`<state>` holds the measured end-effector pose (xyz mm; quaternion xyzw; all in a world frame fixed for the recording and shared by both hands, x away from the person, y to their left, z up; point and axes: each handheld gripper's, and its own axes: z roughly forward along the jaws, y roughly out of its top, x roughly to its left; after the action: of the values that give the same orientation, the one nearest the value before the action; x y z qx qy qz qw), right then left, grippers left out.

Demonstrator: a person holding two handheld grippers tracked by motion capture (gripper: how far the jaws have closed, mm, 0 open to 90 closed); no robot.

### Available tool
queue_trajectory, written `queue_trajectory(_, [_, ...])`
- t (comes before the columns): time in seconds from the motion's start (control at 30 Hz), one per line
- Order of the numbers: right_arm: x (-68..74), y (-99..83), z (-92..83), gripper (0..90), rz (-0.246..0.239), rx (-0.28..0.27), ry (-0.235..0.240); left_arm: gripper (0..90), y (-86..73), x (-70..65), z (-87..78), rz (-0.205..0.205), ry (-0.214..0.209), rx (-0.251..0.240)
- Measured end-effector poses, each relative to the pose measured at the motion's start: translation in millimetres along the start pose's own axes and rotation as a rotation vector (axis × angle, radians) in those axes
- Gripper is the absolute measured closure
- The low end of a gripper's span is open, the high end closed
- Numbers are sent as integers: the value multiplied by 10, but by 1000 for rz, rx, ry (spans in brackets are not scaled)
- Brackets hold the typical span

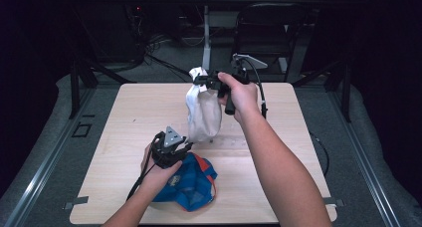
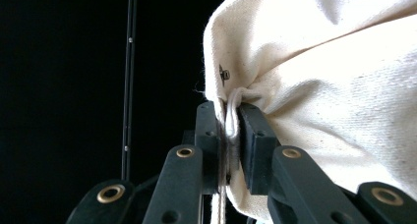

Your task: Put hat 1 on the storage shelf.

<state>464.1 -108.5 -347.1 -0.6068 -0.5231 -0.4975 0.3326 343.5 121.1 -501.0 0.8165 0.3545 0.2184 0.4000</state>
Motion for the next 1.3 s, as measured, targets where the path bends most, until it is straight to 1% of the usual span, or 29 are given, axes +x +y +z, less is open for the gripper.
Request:
queue_trajectory(0.07, [-6, -5, -4, 805, -2, 2, 2, 738, 3, 11, 13, -1, -4, 5])
queue_trajectory(0.13, [-14, -9, -11, 807, -5, 7, 0, 769, 2, 32, 12, 6, 1, -2])
queue_trajectory(0.2, [-16, -13, -13, 809, -3, 6, 1, 782, 0, 41, 12, 3, 2, -5])
queue_trajectory(0.27, [-17, -16, -12, 812, -5, 6, -2, 794, -6, 70, -8, -2, -3, 2])
queue_trajectory(0.3, [-21, -18, -9, 813, -8, 3, -1, 798, -15, 77, -4, -7, 0, -10])
queue_trajectory(0.37, [-22, -22, -5, 813, -10, 8, -2, 804, -23, 101, -16, -6, -10, 0])
queue_trajectory(0.4, [-23, -25, 0, 813, -12, 10, -5, 809, -35, 109, -13, -8, -7, -11])
queue_trajectory(0.47, [-24, -29, 5, 814, -13, 11, -8, 816, -42, 127, -23, -8, -14, -5])
queue_trajectory(0.5, [-28, -35, 19, 814, -15, 16, -13, 819, -72, 163, -21, -27, -19, -22])
queue_trajectory(0.57, [-39, -42, 34, 815, -14, 20, -15, 822, -103, 203, -26, -50, -24, -24])
queue_trajectory(0.6, [-51, -46, 43, 815, -16, 22, -17, 823, -103, 203, -26, -50, -24, -24])
queue_trajectory(0.63, [-57, -48, 52, 816, -14, 24, -19, 824, -139, 242, -25, -79, -44, -34])
queue_trajectory(0.7, [-78, -56, 70, 815, -10, 24, -25, 825, -168, 266, -23, -94, -55, -36])
queue_trajectory(0.87, [-109, -62, 81, 816, -12, 32, -32, 826, -209, 282, -21, -111, -55, -48])
queue_trajectory(0.9, [-117, -65, 83, 816, -16, 35, -40, 825, -230, 291, -15, -125, -66, -55])
queue_trajectory(1.0, [-128, -76, 100, 816, -18, 39, -49, 825, -263, 307, -10, -139, -70, -55])
queue_trajectory(1.03, [-132, -79, 106, 816, -19, 42, -53, 825, -277, 311, -6, -147, -69, -64])
queue_trajectory(1.1, [-141, -86, 123, 816, -18, 47, -54, 824, -304, 332, -2, -168, -83, -67])
queue_trajectory(1.13, [-145, -89, 131, 816, -21, 50, -58, 824, -304, 332, -2, -168, -83, -67])
queue_trajectory(1.17, [-147, -93, 140, 816, -24, 52, -63, 824, -327, 344, 3, -177, -89, -69])
queue_trajectory(1.2, [-148, -96, 148, 816, -28, 54, -70, 824, -335, 342, 10, -177, -87, -75])
queue_trajectory(1.27, [-152, -102, 164, 816, -34, 56, -79, 825, -346, 348, 4, -170, -86, -66])
queue_trajectory(1.3, [-155, -105, 172, 816, -37, 57, -82, 825, -356, 348, 11, -177, -82, -74])
